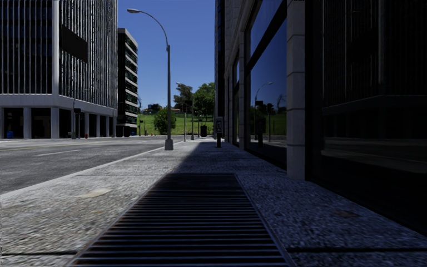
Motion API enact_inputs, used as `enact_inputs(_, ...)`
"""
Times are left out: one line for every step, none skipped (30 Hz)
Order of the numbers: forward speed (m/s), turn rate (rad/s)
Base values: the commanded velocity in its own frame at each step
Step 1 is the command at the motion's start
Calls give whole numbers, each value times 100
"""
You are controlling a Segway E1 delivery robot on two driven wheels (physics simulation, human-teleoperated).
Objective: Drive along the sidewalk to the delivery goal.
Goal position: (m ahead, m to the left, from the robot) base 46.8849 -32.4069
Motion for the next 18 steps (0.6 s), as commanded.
enact_inputs(200,23)
enact_inputs(200,23)
enact_inputs(200,23)
enact_inputs(200,23)
enact_inputs(200,23)
enact_inputs(200,23)
enact_inputs(200,23)
enact_inputs(200,23)
enact_inputs(200,23)
enact_inputs(200,23)
enact_inputs(200,23)
enact_inputs(200,23)
enact_inputs(200,23)
enact_inputs(200,23)
enact_inputs(200,23)
enact_inputs(200,8)
enact_inputs(200,0)
enact_inputs(200,0)
